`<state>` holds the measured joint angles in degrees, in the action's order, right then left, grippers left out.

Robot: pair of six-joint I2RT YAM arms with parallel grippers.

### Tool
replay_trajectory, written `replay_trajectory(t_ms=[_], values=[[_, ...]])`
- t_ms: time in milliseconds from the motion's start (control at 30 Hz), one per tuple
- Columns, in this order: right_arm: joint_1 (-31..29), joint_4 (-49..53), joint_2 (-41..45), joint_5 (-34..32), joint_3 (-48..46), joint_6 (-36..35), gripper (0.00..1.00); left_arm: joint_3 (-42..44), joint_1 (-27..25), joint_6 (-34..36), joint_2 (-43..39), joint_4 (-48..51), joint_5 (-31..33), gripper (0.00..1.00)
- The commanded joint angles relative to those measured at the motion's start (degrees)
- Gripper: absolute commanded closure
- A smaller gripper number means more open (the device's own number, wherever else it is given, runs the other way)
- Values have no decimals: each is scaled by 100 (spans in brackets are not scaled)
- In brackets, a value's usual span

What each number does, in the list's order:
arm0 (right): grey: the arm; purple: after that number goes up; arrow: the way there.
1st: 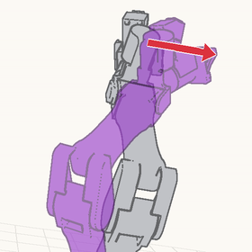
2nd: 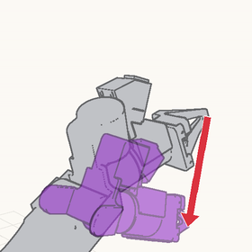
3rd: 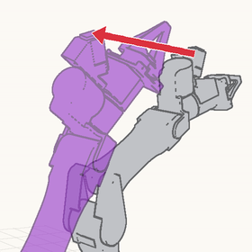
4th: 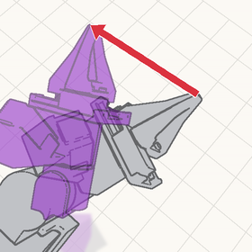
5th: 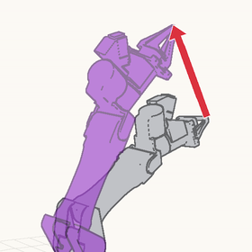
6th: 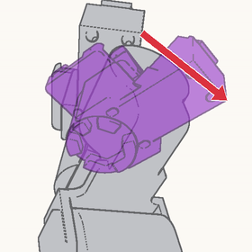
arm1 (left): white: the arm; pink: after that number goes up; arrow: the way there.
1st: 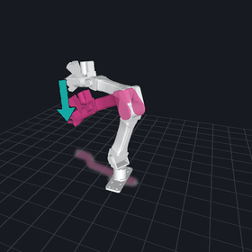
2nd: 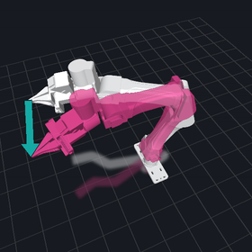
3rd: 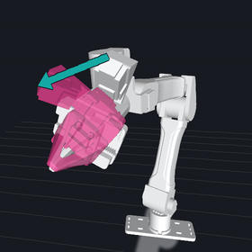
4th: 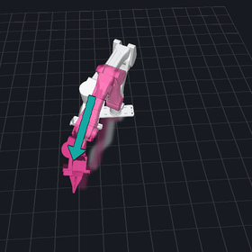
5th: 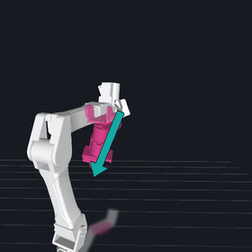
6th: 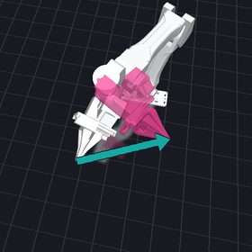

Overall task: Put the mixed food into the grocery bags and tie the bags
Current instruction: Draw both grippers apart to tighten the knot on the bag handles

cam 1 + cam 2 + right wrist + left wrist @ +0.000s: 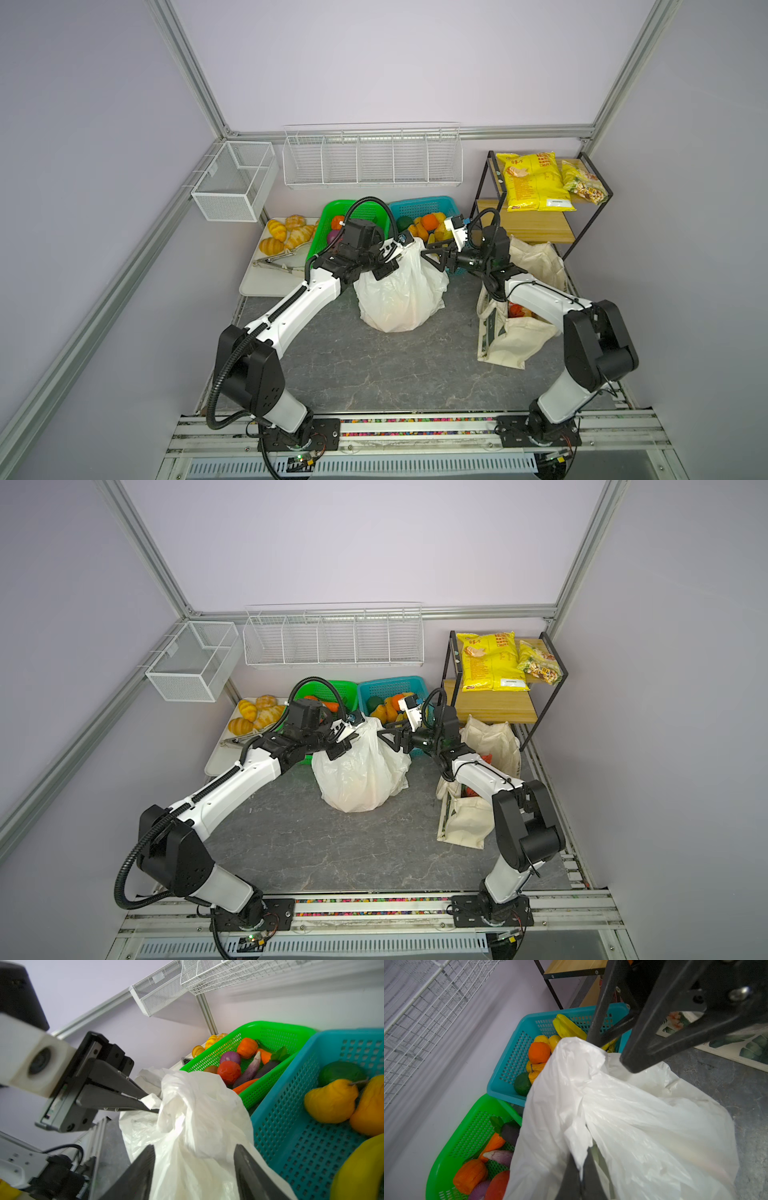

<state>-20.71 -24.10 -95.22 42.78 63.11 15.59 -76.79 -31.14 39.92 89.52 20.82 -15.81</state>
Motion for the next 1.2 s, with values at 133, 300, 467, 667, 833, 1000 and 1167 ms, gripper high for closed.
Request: replay_trajectory(t_ms=[133,300,467,667,833,1000,1167], values=[[-181,665,-219,-182,780,-209,12,62,29,68,-92,-35,-96,100],[-288,884,-681,-18,1389,-103,12,54,23,85,-79,-32,-144,100],[-419,1334,-1025,28,1832,-317,13,57,28,77,-92,-41,-153,100],[-489,1418,-1262,299,2012,-417,34,64,28,110,-75,-10,-103,100],[-495,1438,-1173,347,1972,-516,79,35,28,216,-89,69,272,100],[-489,1208,-828,167,1616,-581,93,-16,28,323,-223,252,513,81],[-503,776,-314,-143,1059,-757,93,-33,53,54,-664,572,-599,60]])
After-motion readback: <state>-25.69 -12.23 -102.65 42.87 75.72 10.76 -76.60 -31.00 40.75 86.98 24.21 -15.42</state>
